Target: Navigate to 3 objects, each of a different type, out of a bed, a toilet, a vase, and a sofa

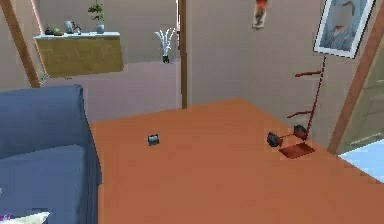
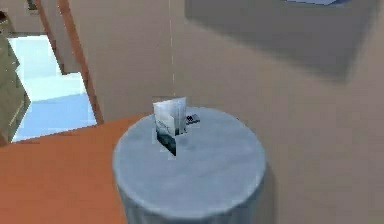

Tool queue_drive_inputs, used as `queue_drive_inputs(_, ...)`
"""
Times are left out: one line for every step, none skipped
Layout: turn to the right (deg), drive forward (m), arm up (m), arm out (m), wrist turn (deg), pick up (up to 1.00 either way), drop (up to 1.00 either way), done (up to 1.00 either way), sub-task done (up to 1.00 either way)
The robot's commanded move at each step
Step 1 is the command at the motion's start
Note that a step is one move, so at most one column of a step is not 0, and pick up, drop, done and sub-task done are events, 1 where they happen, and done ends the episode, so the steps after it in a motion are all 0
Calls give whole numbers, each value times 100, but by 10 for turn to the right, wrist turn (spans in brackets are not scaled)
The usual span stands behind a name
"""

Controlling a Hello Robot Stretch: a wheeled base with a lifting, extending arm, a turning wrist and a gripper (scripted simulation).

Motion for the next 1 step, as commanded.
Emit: queue_drive_inputs(0,40,0,0,0,0,0,0,0)
